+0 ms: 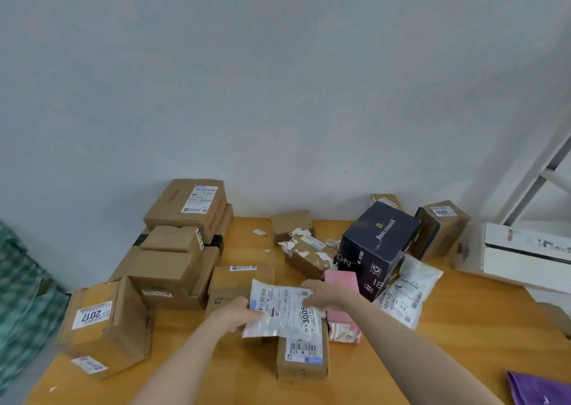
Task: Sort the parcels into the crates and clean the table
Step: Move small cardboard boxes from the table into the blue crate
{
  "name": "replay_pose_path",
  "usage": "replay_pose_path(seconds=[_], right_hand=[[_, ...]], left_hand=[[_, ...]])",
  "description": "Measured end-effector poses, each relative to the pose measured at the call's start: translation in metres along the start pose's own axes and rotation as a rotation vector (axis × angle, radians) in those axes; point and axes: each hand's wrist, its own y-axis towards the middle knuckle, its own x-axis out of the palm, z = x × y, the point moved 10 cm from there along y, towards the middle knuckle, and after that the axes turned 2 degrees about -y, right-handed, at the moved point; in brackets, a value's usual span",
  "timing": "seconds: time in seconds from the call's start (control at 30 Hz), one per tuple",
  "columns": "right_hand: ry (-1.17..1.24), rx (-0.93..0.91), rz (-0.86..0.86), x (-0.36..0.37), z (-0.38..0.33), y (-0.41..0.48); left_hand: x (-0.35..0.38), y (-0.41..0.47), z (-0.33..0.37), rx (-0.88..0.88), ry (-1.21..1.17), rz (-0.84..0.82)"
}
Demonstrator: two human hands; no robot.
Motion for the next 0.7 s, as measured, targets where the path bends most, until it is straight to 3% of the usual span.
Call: replay_pose_path(seconds=[0.2,0.33,0.47,0.53,0.6,0.7], right_hand=[[0.285,0.036,0.017,-0.007,0.0,0.018],[0.363,0.044,0.149,-0.023,0.009,0.022],[0.769,0.005,0.103,-0.022,0.006,0.015],[0.806,-0.024,0.203,-0.036,0.008,0.005],[0.788,-0.036,0.309,-0.049,0.013,-0.002],[0.854,-0.042,0.443,-0.062,0.02,-0.01]], left_hand=[[-0.032,0.024,0.055,0.151,-0.349,-0.08],[-0.056,0.028,0.085,0.24,-0.392,-0.065],[-0.061,0.033,0.098,0.285,-0.655,-0.006],[-0.047,0.032,0.106,0.266,-0.805,-0.089],[-0.024,0.028,0.116,0.254,-0.757,-0.23],[0.004,0.024,0.131,0.303,-0.495,-0.342]])
